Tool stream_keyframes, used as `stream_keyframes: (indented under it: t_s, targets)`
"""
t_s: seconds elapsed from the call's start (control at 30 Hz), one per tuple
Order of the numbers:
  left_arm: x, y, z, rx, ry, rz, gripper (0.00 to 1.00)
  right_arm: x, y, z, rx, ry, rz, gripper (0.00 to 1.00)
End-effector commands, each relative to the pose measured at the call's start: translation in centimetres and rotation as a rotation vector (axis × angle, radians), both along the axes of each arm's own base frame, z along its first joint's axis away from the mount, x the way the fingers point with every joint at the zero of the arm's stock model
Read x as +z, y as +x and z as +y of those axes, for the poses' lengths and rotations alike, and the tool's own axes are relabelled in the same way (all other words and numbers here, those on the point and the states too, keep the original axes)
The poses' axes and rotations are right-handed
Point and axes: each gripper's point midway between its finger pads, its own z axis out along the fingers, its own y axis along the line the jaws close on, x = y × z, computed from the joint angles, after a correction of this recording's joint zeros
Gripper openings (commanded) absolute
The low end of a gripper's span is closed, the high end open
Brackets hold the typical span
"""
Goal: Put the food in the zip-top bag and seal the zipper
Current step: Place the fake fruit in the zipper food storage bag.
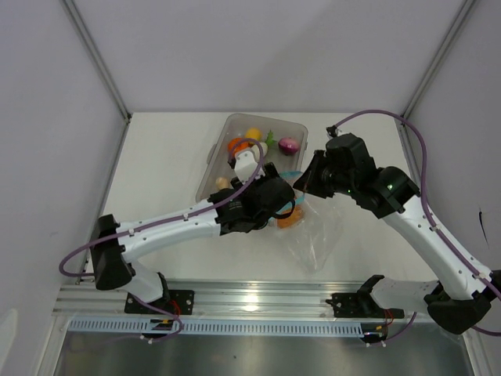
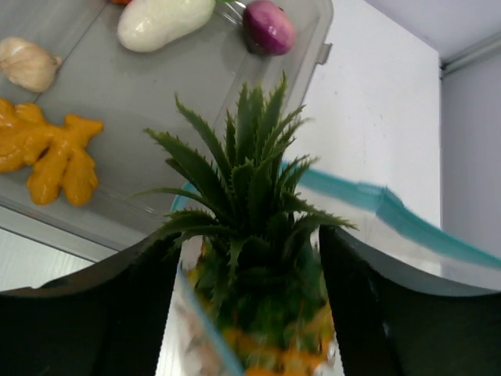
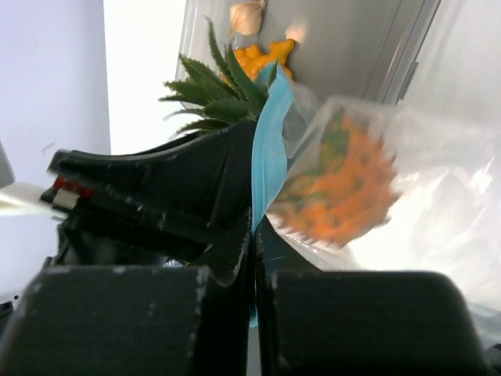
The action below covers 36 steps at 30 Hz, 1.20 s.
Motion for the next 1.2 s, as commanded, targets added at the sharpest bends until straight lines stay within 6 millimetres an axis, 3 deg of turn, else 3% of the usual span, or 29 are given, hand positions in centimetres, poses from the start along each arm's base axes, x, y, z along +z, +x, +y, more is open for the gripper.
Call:
stream_keyframes:
  t_s: [0.0, 0.07, 0.3, 0.5, 0.53, 0.6, 0.67, 0.7, 0.73, 0.8, 0.83, 0.9, 0.93, 0.97, 1.17]
  targets:
    - [3.5, -0.6, -0.3, -0.093, -0.076, -0.077, 0.8, 1.6, 0.6, -0.2, -0.018, 0.019, -0.057, 0.0]
    - [3.8, -0.9, -0.3, -0.12, -0.094, -0.087, 0.86, 1.6, 0.7, -0.4, -0.021, 0.01, -0.061, 0.0]
    - [6.3, -2.3, 0.3, -0.273, -0.159, -0.214, 0.89, 1.1, 0.8, -1.0, -0.004, -0.044, -0.085, 0.0]
    - [9.3, -3.2, 3.1, -0.438, -0.075, -0.432, 0.85, 1.7, -1.4, -2.3, 0.146, -0.116, -0.169, 0.0]
    - [10.7, -3.2, 4.1, -0.447, -0.098, -0.494, 0.83, 1.8, -1.5, -2.9, 0.154, -0.143, -0.198, 0.0]
    - [10.4, -3.3, 4.5, -0.53, -0.064, -0.529, 0.82, 1.9, -1.7, -4.3, 0.137, -0.17, -0.222, 0.0]
    - [9.6, -1.6, 7.0, -0.49, -0.06, -0.502, 0.8, 2.1, -2.3, -4.2, 0.202, -0.156, -0.234, 0.0]
    - [9.1, -1.9, 6.7, -0.556, -0.089, -0.48, 0.78, 2.4, -2.8, -3.9, 0.235, -0.141, -0.249, 0.0]
    - [8.5, -0.3, 8.3, -0.526, -0.092, -0.456, 0.74, 2.5, -3.1, -3.6, 0.267, -0.133, -0.26, 0.0]
    - [7.7, -0.2, 7.8, -0.627, -0.134, -0.433, 0.71, 3.5, -4.0, -3.0, 0.337, -0.088, -0.313, 0.0]
    - [7.5, -1.1, 6.8, -0.76, -0.161, -0.422, 0.68, 3.4, -4.3, -2.7, 0.365, -0.077, -0.321, 0.0]
    - [8.3, -1.6, 5.2, -0.882, -0.151, -0.453, 0.67, 3.8, -5.1, -1.9, 0.444, -0.05, -0.349, 0.0]
    - [8.7, -3.2, 4.1, -1.002, -0.178, -0.466, 0.66, 3.7, -5.1, -1.7, 0.453, -0.049, -0.348, 0.0]
    - [9.4, -3.8, 3.5, -1.051, -0.199, -0.507, 0.66, 3.6, -5.2, -1.6, 0.464, -0.049, -0.346, 0.0]
    - [8.6, -6.5, 0.9, -1.201, -0.198, -0.527, 0.64, 3.4, -4.3, -1.2, 0.45, -0.05, -0.334, 0.0]
